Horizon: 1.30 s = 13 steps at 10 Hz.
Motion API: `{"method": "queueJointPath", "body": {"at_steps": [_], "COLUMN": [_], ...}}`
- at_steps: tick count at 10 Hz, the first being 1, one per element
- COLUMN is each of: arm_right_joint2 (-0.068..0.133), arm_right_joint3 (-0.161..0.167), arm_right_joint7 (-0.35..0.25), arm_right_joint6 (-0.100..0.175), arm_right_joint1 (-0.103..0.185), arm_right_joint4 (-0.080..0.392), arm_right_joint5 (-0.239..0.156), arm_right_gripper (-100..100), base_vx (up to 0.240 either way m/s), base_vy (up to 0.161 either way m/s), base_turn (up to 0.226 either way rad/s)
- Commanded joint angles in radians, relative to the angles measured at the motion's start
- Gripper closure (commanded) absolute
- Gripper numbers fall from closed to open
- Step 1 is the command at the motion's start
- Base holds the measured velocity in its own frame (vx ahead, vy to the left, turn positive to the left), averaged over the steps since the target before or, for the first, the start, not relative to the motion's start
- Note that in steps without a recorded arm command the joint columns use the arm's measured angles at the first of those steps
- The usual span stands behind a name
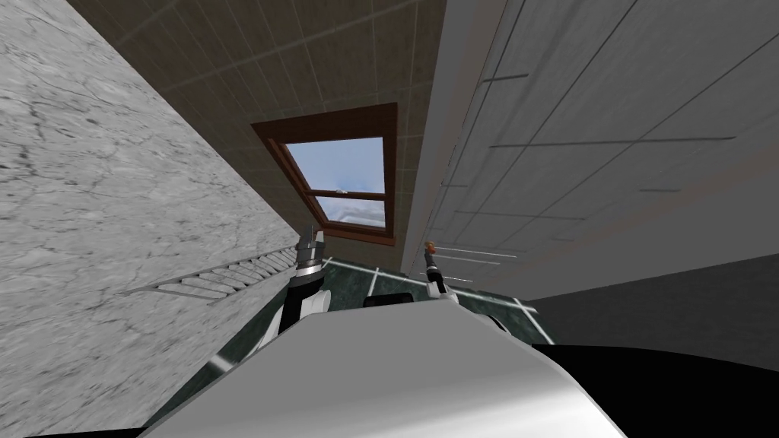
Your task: Pull the door open
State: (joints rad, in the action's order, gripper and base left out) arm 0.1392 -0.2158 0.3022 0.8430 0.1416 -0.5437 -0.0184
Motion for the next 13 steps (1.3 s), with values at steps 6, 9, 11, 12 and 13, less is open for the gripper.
{"method": "queueJointPath", "body": {"at_steps": [6,9,11,12,13], "arm_right_joint2": [0.023,0.032,0.036,0.04,0.036], "arm_right_joint3": [0.014,0.024,0.029,0.034,0.03], "arm_right_joint7": [-0.173,-0.252,-0.3,-0.325,-0.27], "arm_right_joint6": [0.007,0.008,0.009,0.009,0.013], "arm_right_joint1": [-0.002,-0.002,-0.003,-0.003,-0.001], "arm_right_joint4": [0.001,0.003,0.004,0.005,0.005], "arm_right_joint5": [-0.061,-0.09,-0.104,-0.118,-0.102], "arm_right_gripper": [100,100,100,100,-100], "base_vx": [-0.028,-0.041,-0.027,-0.055,-0.034], "base_vy": [-0.002,-0.007,-0.004,-0.007,0.009], "base_turn": [0.072,0.084,0.059,0.123,0.035]}}
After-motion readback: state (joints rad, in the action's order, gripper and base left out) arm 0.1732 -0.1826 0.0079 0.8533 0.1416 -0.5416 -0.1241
